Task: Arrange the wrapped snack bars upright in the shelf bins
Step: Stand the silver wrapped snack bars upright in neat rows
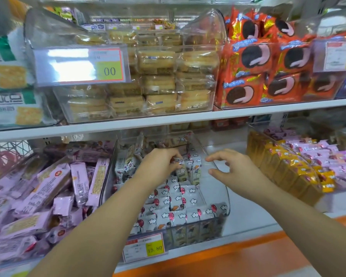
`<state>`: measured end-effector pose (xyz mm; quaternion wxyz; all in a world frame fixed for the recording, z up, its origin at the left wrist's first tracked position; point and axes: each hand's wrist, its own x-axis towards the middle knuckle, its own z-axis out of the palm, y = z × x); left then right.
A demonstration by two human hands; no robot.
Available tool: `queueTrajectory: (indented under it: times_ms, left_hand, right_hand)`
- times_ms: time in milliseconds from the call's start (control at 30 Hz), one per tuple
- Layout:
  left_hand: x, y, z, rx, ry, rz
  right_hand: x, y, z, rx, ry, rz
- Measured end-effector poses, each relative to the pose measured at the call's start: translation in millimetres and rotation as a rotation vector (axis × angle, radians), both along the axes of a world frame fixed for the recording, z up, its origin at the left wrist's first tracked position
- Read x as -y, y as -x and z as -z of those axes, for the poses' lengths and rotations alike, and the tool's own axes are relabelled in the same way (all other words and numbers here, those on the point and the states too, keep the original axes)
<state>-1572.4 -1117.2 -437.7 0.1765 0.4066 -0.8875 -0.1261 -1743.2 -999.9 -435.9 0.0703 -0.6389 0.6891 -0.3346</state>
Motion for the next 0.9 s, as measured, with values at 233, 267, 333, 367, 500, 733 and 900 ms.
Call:
queueTrajectory:
  times_ms: [233,267,333,367,500,733,900]
  left_hand:
    - [8.4,6.0,-0.3,0.095,-0.024,0.067]
    - [8.4,6.6,0.7,0.122,-0.027,0.077]
    - [7.6,8.4,9.0,0.223,-0.013,0.115]
    - [7.6,9.1,15.3,0.273,0.003,0.125]
    - [10.7,3.9,22.7,0.276,-0.039,0.099]
    - [-0.7,-18.0,3.5,0.062,-0.106,0.057]
    - [-20.9,-50.0,-4.9,-0.043,0.079,-0.021]
  right_hand:
    - [3.2,0.3,9.2,0.056,-0.045,-0.030]
    - [3.0,0.1,9.5,0.063,-0.047,-0.032]
    - [2.3,0.3,10.1,0.078,-0.048,-0.032]
    - [1.9,-0.2,9.8,0.086,-0.049,-0.034]
    - [0.6,-1.3,10.3,0.100,-0.056,-0.045]
    - [3.5,-5.5,9.5,0.056,-0.014,-0.002]
    - [4.4,-23.6,4.4,-0.013,-0.001,-0.011]
